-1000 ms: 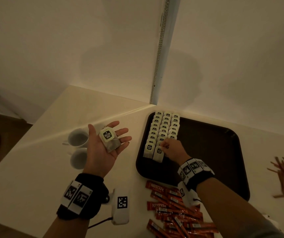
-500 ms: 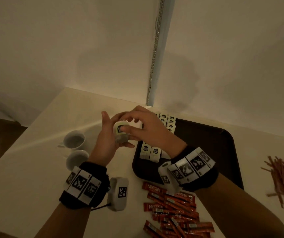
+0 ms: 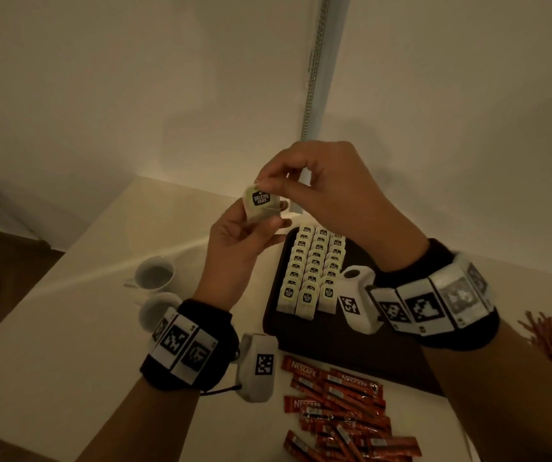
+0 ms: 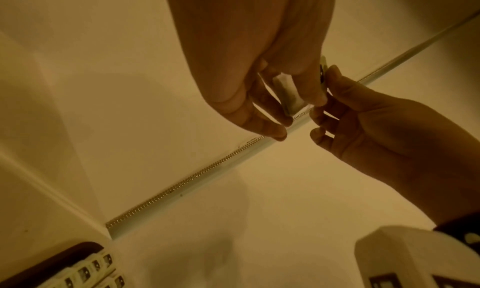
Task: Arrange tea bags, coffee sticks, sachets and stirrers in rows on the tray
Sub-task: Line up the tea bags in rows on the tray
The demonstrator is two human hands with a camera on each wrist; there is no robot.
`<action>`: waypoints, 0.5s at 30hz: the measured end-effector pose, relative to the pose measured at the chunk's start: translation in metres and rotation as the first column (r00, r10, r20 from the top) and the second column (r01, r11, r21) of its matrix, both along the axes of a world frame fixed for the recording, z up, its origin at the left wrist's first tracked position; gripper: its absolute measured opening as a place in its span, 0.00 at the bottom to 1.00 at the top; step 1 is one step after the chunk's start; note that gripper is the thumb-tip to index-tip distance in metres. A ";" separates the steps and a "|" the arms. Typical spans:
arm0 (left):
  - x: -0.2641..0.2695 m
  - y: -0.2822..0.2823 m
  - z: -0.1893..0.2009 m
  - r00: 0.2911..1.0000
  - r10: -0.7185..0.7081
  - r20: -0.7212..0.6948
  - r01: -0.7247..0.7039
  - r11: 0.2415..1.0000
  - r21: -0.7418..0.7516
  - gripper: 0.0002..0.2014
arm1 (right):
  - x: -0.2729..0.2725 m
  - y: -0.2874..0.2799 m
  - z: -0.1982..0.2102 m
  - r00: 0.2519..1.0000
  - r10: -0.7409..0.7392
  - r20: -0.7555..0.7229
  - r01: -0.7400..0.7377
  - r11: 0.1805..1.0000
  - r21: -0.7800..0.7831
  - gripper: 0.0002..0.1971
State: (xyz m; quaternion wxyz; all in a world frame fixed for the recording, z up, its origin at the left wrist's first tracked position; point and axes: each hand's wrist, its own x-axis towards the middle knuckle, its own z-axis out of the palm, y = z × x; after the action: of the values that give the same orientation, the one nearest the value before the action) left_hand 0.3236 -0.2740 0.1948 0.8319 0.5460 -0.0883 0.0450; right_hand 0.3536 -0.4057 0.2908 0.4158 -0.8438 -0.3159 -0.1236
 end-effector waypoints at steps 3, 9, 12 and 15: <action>-0.003 -0.008 0.002 0.999 -0.052 -0.006 0.052 0.998 -0.026 0.09 | -0.006 0.002 0.009 0.999 -0.040 0.027 0.043 0.994 -0.102 0.04; -0.013 -0.020 0.003 0.964 -0.223 -0.148 0.186 0.955 -0.232 0.11 | -0.003 0.005 0.022 0.990 -0.138 -0.019 0.128 0.954 -0.270 0.04; -0.015 -0.022 0.000 0.934 -0.299 -0.198 0.220 0.913 -0.343 0.14 | 0.002 0.003 0.024 0.976 -0.190 -0.109 0.158 0.954 -0.254 0.04; -0.015 -0.022 -0.005 0.928 -0.320 -0.193 0.236 0.902 -0.361 0.19 | 0.005 0.000 0.021 0.960 -0.224 -0.166 0.182 0.955 -0.235 0.03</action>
State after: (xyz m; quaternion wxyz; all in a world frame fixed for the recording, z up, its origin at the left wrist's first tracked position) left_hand 0.3086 -0.2962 0.1897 0.9139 0.3812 -0.0525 -0.1294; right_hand 0.3585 -0.4058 0.3117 0.3344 -0.9202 -0.1974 -0.0489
